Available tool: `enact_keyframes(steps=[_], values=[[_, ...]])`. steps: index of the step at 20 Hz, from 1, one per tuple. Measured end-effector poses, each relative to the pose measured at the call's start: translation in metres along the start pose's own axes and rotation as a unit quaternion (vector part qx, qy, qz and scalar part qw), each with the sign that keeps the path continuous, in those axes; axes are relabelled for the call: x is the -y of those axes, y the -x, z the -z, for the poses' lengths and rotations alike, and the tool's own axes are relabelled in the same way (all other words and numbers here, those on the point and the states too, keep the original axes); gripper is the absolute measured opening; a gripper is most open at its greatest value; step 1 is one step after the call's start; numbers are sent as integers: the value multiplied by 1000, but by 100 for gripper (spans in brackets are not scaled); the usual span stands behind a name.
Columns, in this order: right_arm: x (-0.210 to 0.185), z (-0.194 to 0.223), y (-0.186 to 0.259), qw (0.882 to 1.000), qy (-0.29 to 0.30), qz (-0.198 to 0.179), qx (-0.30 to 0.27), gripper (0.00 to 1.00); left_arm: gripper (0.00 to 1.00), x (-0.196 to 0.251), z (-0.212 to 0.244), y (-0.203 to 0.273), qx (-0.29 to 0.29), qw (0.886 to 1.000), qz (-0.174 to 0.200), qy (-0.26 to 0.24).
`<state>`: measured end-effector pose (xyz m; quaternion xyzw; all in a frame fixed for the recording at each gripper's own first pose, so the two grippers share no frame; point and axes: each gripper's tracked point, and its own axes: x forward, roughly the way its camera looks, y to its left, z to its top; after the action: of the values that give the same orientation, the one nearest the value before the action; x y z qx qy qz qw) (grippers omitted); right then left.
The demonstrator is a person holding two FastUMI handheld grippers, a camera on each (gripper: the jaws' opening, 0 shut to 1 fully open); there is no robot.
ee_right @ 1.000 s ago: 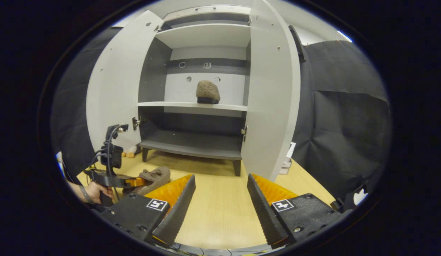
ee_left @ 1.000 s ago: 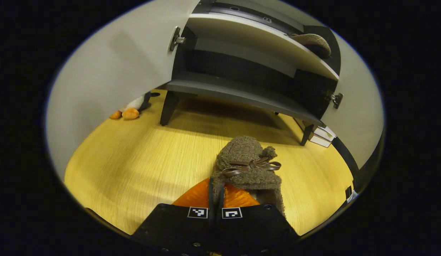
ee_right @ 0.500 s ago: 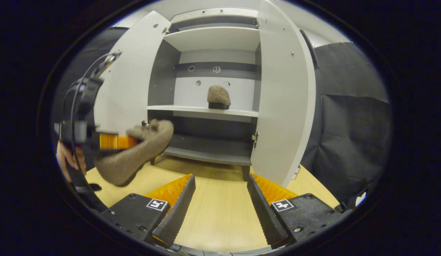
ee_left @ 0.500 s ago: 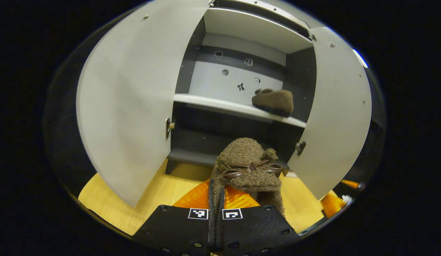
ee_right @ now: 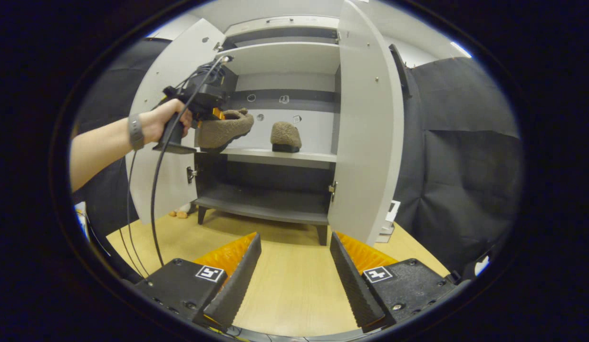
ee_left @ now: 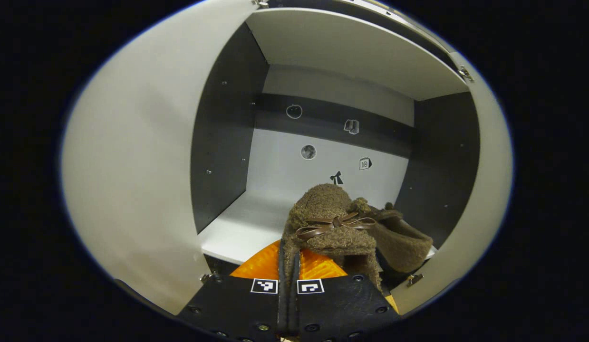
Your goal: Grab one shoe with the right hand and put it into the shoe cabinet, grab the other shoe with the left hand and put it into the shoe cabinet; then close the right door with the right hand and the left door with the left hand.
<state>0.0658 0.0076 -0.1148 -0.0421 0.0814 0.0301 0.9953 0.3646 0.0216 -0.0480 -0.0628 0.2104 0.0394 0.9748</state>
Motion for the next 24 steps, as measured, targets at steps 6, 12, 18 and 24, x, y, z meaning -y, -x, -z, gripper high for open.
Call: enact_keyframes(steps=[6,12,18,24], values=[[14,3,2,1000,-9,22,-6,92,1,-8,3,-54,-55,998,-18,20],[15,6,0,1000,-13,21,-10,92,1,-4,6,-69,-105,994,-16,16],[13,1,-1,1000,-17,17,-2,92,42,-1,-1,-46,-108,994,13,28],[8,-4,0,1000,-16,8,3,92,58,9,-32,10,-57,997,49,3]])
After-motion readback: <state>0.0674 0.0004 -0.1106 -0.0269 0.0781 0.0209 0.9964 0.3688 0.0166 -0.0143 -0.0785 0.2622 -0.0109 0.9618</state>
